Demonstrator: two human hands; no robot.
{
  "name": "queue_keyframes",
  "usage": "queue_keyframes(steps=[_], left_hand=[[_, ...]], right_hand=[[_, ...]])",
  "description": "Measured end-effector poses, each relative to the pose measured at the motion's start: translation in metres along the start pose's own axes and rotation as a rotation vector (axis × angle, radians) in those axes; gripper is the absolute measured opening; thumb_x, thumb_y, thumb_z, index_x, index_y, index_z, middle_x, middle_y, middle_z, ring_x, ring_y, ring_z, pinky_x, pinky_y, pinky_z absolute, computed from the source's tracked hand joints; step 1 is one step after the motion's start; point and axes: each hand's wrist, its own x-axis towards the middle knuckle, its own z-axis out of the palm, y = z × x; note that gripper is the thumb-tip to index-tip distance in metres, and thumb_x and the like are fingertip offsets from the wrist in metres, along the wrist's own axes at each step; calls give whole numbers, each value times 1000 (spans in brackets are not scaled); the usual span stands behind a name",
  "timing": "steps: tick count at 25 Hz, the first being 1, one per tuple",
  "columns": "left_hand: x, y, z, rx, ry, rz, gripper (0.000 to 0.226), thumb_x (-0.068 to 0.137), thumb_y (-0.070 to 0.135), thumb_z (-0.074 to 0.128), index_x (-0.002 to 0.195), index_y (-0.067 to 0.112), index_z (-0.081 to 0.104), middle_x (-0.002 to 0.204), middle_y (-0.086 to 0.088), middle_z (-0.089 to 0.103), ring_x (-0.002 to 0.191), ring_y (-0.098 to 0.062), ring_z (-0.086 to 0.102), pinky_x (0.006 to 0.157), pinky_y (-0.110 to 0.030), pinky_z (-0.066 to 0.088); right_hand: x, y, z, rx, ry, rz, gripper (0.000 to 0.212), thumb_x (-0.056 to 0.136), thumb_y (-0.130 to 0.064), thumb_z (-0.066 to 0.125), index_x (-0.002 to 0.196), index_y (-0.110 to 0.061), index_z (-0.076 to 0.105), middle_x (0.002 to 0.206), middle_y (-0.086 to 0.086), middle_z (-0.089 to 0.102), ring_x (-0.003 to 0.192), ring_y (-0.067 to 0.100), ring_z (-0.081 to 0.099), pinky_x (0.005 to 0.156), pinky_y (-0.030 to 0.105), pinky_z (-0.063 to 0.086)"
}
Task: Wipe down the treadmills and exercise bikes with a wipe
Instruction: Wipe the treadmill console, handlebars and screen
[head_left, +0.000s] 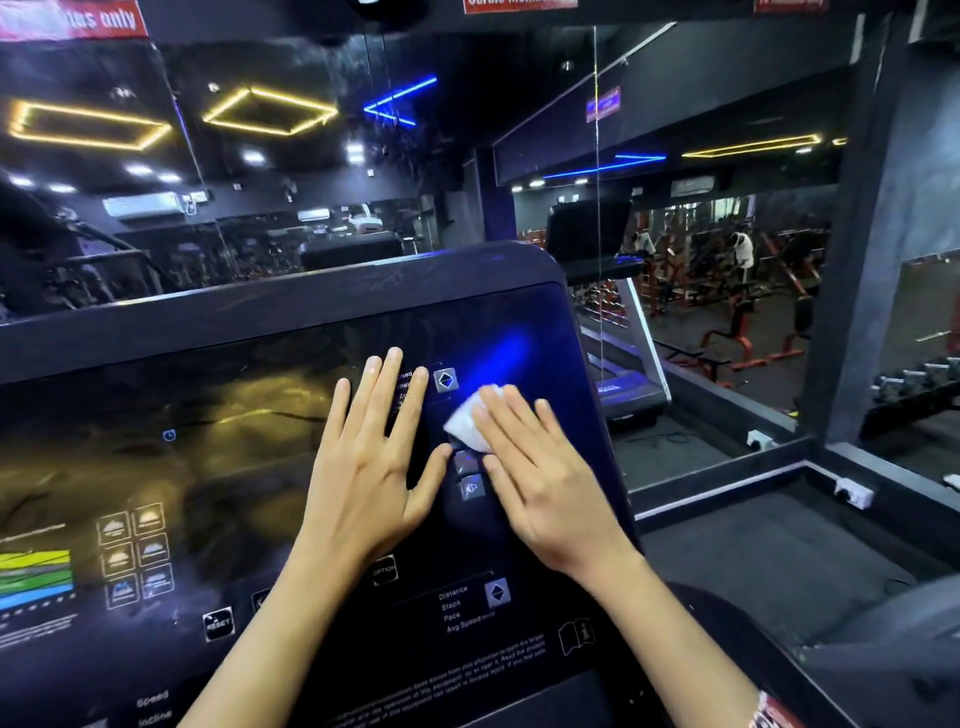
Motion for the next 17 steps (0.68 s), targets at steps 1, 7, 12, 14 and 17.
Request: queue_keyframes(steps=[1,7,12,14,17], left_hand=[[-3,-2,-2,0,-1,-2,63,89,41,43,137,1,48,147,-23,35,136,-35,29,111,-47,19],[-18,-1,-5,-6,-1,-19,62,89,40,44,137,1,47,147,-23,36,136,-36,32,111,-49,21],[-29,-3,-7,-9,-5,-27,62,89,40,44,137,1,47,147,-23,36,136,-36,32,110,-49,21],[-31,-2,-7,-9,-7,-31,62,88,40,45,137,1,47,147,-23,35,136,-36,31,111,-49,21],[-31,-1,-7,-11,-1,-39,62,88,39,45,138,1,47,148,-23,35,136,-36,31,111,-48,20]], right_hand=[[-6,11,-3,-36,52,36,44,99,-17,36,137,3,46,145,14,42,138,29,33,118,38,16],[23,-4,10,19,149,323,49,98,-14,35,141,8,36,150,23,32,142,31,24,120,40,8],[-18,-7,7,-18,79,52,43,95,-10,42,135,5,48,143,17,45,135,31,40,117,41,22],[-9,9,6,-55,185,281,43,97,-11,37,136,6,44,145,21,42,137,35,35,116,45,19],[16,-5,11,1,174,380,48,98,-14,34,141,8,37,149,24,32,140,36,28,118,43,12]])
